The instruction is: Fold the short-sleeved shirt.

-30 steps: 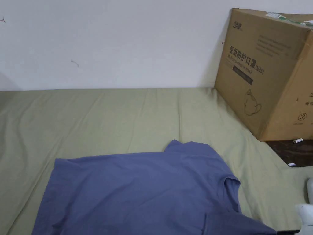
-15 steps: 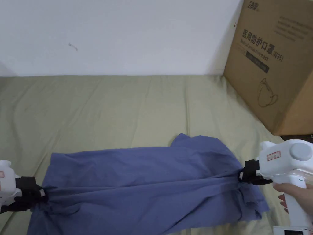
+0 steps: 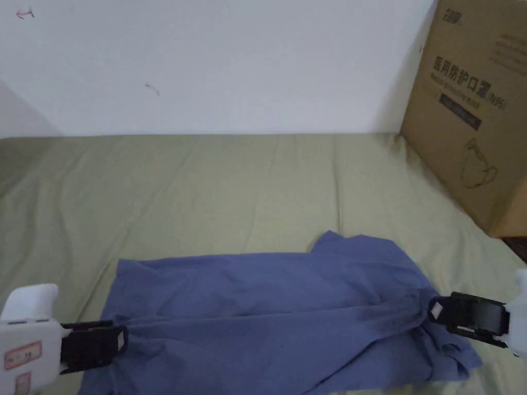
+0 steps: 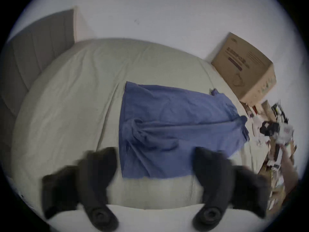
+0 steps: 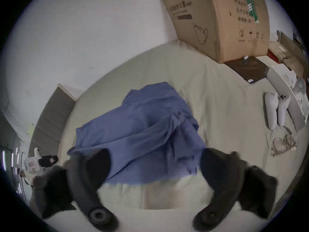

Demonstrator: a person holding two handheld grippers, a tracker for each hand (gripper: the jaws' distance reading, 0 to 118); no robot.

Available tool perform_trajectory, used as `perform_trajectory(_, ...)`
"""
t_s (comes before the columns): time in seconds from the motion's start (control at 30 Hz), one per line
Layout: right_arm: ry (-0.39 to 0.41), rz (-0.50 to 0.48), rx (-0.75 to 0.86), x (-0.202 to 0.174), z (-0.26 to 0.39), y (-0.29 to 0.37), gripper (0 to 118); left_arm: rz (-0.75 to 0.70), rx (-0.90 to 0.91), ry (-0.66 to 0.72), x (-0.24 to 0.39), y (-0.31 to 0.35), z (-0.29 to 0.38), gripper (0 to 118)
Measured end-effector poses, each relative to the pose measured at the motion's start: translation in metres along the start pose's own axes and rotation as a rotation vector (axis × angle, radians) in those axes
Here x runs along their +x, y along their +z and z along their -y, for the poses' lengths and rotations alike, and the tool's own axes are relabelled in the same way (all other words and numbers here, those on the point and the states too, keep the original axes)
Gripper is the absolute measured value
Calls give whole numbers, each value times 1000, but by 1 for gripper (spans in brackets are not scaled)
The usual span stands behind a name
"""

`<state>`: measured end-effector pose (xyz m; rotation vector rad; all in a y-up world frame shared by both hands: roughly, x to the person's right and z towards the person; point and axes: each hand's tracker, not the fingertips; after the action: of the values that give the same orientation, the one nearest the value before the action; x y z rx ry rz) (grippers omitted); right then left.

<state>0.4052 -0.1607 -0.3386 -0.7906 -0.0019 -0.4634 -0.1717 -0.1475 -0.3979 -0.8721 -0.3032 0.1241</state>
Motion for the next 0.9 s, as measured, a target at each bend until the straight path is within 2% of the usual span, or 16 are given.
perform_trajectory(0.03, 13, -13, 30, -4, 9, 13, 33, 7, 20, -4, -6, 5, 8, 4)
perform_trajectory(0.07, 29, -8, 65, -17, 20, 25, 0, 1, 26, 3, -1, 12, 17, 0)
perform_trajectory(0.13, 42, 17, 111, -23, 35, 43, 0, 12, 57, 19, 4, 29, 32, 0)
perform_trajectory(0.3, 66, -49, 65, -33, 45, 51, 0, -33, 1, 45, 0, 14, 25, 0)
perform_trajectory(0.37, 82, -52, 53, -35, 43, 48, 0, -61, -57, 70, -11, -9, 16, 10)
perform_trajectory(0.4, 88, -51, 49, -36, 43, 47, 0, -81, -73, 75, -18, -23, 12, 10)
perform_trajectory(0.43, 89, -51, 48, -36, 43, 47, 0, -112, -105, 79, -27, -36, 14, 24)
perform_trajectory(0.47, 87, -53, 47, -35, 43, 46, 0, -127, -125, 93, -34, -50, 11, 49)
perform_trajectory(0.53, 66, -74, 29, -33, 44, 44, 0, -190, -184, 93, -46, -81, 10, 118)
perform_trajectory(0.57, 57, -79, 23, -32, 46, 44, 0, -172, -140, 87, -53, -93, 17, 114)
perform_trajectory(0.6, 52, -79, 16, -31, 47, 43, 0, -213, -187, 103, -59, -107, 21, 113)
perform_trajectory(0.73, 59, -33, -5, -24, 51, 37, 0, -182, -299, 143, -59, -137, 34, 114)
perform_trajectory(0.8, 54, -1, -6, -17, 51, 33, 0, -255, -261, 6, -42, -131, 37, 113)
perform_trajectory(0.83, 46, 10, 0, -12, 51, 30, 0, -215, -221, -15, -32, -126, 32, 98)
perform_trajectory(0.87, 37, 23, 7, -9, 49, 31, 0, -180, -178, -19, -27, -117, 31, 77)
perform_trajectory(0.9, 28, 41, 12, -4, 48, 27, 0, -189, -140, -33, -22, -108, 30, 43)
